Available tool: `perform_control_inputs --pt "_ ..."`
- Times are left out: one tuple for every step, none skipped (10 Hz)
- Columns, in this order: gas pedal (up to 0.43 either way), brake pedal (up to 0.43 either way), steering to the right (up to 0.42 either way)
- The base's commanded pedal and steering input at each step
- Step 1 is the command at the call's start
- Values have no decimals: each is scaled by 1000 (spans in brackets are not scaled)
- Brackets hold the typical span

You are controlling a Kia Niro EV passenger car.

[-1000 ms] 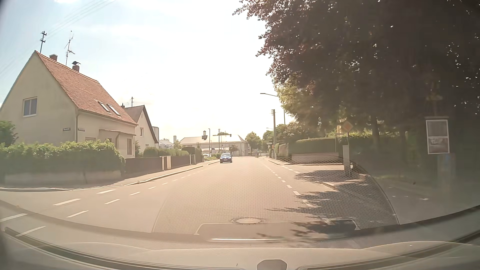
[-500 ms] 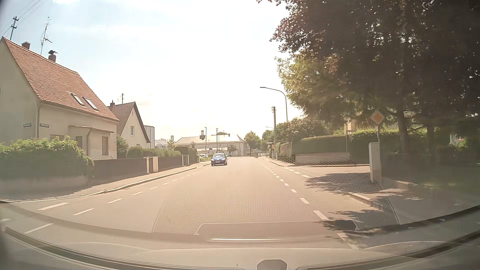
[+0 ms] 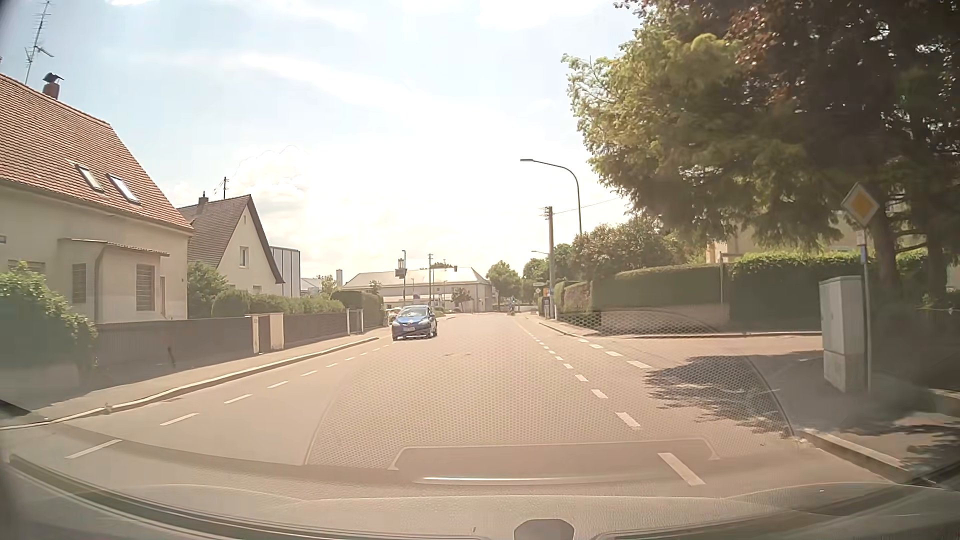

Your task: Follow the waypoints while adhering to traffic rules and regulations

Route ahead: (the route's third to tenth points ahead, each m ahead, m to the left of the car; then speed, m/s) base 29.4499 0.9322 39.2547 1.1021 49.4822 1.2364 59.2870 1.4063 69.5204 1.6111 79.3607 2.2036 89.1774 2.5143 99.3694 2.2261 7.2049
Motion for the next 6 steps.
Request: perform_control_inputs --pt "79 0 -4" --pt "79 0 -6" --pt "79 0 -7" --pt "79 0 -7" --pt "79 0 -7" --pt "87 0 -8"
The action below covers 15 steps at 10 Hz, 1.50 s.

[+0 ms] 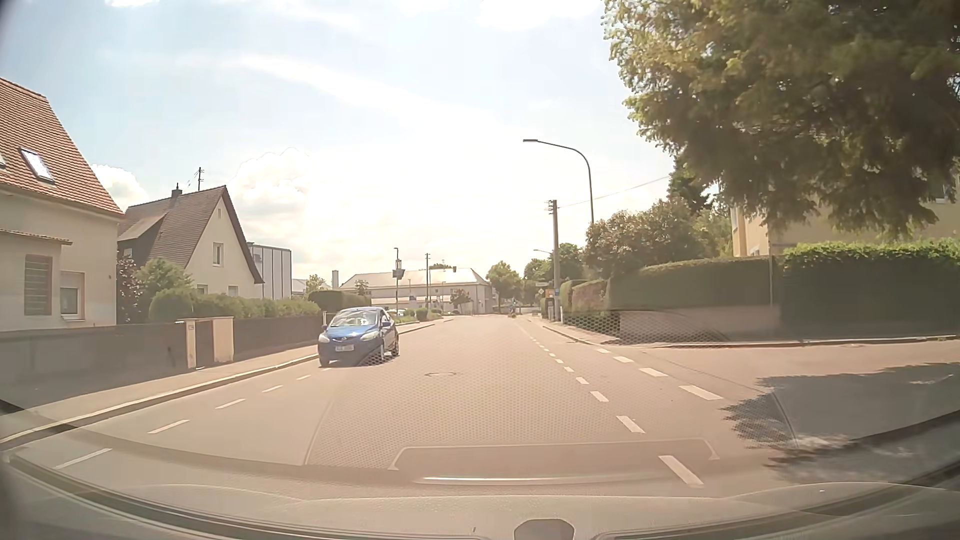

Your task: Follow the waypoints while adhering to traffic rules and regulations

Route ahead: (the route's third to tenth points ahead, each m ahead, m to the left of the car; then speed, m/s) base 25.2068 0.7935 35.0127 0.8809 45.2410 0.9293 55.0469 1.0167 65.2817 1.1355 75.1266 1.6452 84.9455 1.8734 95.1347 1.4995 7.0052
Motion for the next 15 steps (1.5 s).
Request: perform_control_inputs --pt "98 0 -8" --pt "98 0 -8" --pt "98 0 -8" --pt "118 0 -8" --pt "118 0 -7" --pt "118 0 -6" --pt "118 0 -5" --pt "118 0 -5" --pt "118 0 -4" --pt "118 0 -4" --pt "118 0 -4" --pt "118 0 -4" --pt "118 0 -4" --pt "118 0 -4" --pt "118 0 -4"
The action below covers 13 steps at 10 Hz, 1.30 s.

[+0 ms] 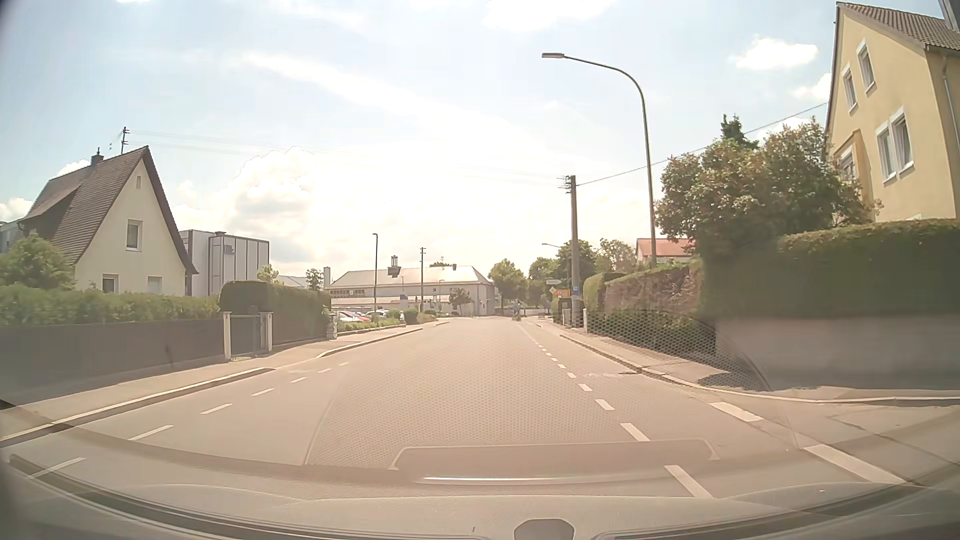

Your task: Follow the waypoints while adhering to traffic rules and regulations

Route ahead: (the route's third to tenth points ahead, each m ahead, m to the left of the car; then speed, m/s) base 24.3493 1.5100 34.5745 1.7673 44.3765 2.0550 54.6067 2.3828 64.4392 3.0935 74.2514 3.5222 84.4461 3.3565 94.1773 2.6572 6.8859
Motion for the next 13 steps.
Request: perform_control_inputs --pt "118 0 -4" --pt "118 0 -4" --pt "130 0 -2" --pt "130 0 -1" --pt "130 0 -1" --pt "130 0 -1" --pt "130 0 -1" --pt "130 0 -3" --pt "130 0 -4" --pt "130 0 -6" --pt "130 0 -6" --pt "130 0 -6" --pt "130 0 -6"
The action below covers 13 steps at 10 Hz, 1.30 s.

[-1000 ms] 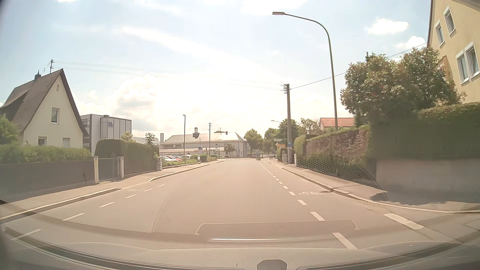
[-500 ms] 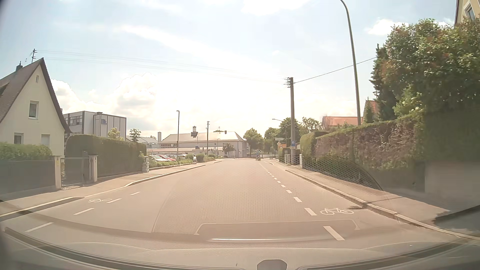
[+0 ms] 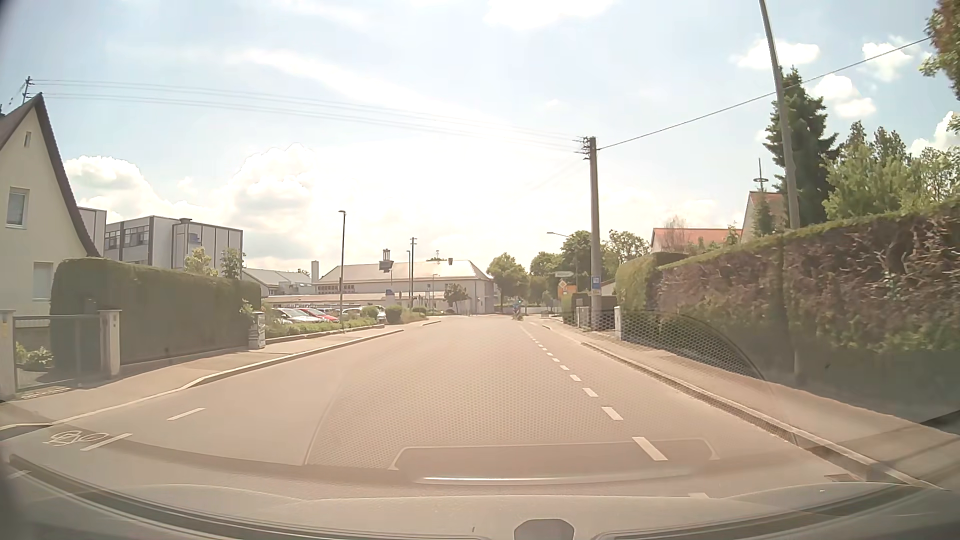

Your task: Follow the waypoints while adhering to traffic rules and regulations

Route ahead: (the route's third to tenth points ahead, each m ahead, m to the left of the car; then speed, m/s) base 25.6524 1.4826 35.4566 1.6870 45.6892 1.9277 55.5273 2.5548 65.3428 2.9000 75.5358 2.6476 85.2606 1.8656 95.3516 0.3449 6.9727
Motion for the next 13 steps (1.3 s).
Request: perform_control_inputs --pt "130 0 -8" --pt "130 0 -9" --pt "130 0 -9" --pt "130 0 -9" --pt "130 0 -9" --pt "130 0 -9" --pt "130 0 -9" --pt "130 0 -8" --pt "130 0 -7" --pt "130 0 -5" --pt "130 0 -4" --pt "130 0 -4" --pt "130 0 -4"
